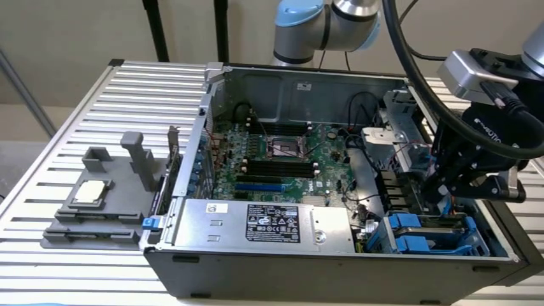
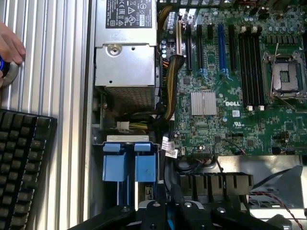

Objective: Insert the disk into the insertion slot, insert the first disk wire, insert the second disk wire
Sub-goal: 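Insert the second disk wire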

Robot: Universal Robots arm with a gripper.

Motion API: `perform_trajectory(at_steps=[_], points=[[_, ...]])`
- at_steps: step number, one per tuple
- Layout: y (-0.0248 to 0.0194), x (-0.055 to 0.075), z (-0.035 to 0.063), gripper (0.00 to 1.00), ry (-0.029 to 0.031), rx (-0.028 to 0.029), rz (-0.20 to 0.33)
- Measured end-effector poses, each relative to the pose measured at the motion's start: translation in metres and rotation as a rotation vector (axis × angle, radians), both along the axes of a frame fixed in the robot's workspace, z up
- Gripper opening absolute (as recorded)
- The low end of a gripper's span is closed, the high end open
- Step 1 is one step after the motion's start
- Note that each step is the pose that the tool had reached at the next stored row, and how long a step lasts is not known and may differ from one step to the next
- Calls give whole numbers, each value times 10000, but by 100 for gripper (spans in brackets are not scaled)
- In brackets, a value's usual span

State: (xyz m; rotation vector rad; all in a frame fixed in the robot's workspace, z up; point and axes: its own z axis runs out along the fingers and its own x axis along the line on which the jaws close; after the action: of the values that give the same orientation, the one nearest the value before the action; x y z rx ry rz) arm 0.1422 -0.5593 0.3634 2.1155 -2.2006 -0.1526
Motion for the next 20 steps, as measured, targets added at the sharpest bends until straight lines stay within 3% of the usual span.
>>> perform_trajectory(at_steps=[5,11,20], points=[[-50,26,-49,16,1,16,0],[-160,82,-116,16,7,81,-2],[-171,82,-205,16,8,206,-1]])
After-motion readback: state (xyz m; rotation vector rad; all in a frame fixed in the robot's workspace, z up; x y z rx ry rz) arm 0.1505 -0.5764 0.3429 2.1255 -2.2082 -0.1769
